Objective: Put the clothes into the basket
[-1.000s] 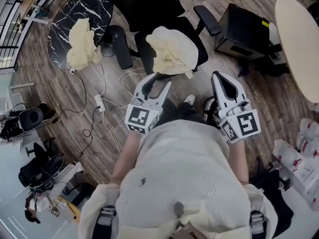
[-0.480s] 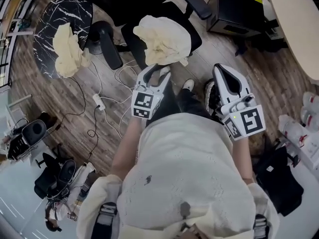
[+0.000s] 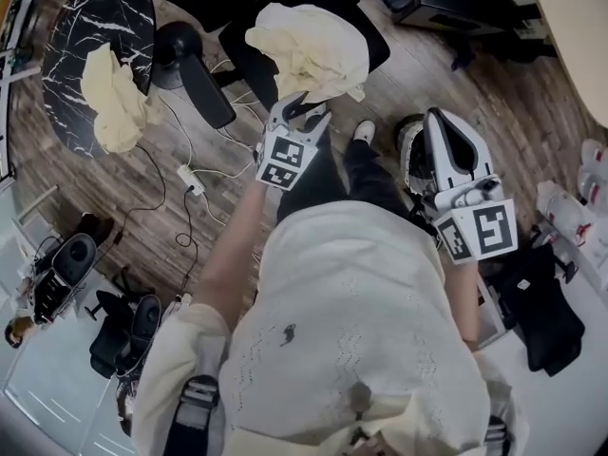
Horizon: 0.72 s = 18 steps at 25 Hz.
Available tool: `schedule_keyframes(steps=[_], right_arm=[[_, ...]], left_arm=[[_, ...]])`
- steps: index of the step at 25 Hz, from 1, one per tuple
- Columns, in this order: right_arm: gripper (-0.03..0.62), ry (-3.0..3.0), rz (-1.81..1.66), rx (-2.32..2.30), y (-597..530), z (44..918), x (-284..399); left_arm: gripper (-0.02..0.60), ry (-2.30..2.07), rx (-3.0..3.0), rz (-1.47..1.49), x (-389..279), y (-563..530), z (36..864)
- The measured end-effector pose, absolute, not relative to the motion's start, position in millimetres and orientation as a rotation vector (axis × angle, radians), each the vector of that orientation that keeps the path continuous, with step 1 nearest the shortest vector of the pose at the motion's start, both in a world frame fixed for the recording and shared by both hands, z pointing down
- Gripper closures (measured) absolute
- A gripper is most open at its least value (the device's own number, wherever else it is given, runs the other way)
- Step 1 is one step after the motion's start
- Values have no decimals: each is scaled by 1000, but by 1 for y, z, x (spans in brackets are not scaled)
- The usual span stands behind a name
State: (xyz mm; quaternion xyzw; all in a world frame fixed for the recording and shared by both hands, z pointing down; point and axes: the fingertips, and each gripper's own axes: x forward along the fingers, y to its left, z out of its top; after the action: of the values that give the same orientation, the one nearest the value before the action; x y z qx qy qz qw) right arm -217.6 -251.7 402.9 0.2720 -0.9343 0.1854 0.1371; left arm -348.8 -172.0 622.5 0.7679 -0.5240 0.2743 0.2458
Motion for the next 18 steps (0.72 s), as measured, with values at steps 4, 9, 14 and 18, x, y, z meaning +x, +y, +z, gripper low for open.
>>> schedule_keyframes(steps=[4,9,14,18], right_arm=[[586,-2693,548,839,-261,405,-236],[586,-2668,574,897,-278,417,-259],[586,-2641,639,943,-288,443,-278],[586,-2631,678,963,-295,465,-293]], left_arm=[[324,-1352,2105,816,-364,-182,649],[314,-1277,2095,898,-384,-201,693],[304,-1136,2097,1025,-400,-209,746],[291,-1013,2124,1113,-405,-211,777]])
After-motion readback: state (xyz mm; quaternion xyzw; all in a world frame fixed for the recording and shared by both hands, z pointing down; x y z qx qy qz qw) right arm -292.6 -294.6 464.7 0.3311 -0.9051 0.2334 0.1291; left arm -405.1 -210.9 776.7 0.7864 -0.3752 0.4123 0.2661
